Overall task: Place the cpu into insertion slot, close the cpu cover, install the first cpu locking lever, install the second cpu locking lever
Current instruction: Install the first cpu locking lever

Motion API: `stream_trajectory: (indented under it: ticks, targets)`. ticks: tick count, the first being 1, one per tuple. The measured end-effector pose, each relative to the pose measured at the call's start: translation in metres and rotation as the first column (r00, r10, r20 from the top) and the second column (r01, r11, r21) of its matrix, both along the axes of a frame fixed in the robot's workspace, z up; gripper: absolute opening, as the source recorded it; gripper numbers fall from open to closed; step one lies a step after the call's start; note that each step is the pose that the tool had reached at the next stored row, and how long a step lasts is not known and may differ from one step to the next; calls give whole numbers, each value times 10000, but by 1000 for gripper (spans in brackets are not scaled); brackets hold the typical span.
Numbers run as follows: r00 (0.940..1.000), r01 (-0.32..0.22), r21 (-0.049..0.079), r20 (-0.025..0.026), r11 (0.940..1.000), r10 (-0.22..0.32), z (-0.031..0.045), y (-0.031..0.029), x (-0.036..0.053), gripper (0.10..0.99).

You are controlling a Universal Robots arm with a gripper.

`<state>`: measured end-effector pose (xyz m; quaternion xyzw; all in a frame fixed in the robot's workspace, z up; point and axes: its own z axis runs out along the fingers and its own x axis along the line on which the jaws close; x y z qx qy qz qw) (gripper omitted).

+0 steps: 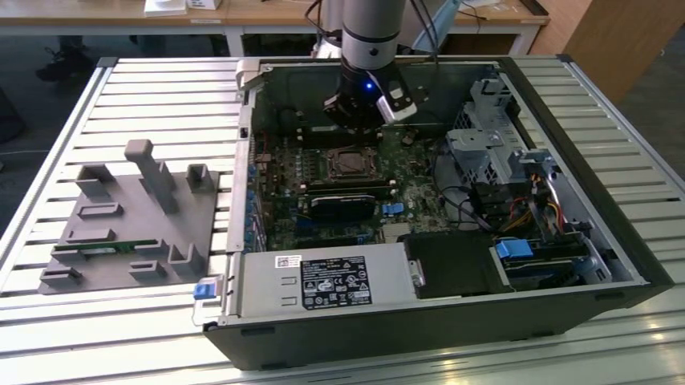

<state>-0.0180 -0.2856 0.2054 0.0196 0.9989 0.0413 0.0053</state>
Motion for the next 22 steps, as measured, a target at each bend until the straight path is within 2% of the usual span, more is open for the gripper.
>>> stream_trajectory:
  ticks: [6,14,22]
  targets:
    - [10000,0,-65,-20,10000,0,-33,3,7,106]
    - [10000,-2,-367,-59,9993,-1,-60,25,16,106]
    - [10000,-2,-423,-87,9991,-1,-88,58,25,106]
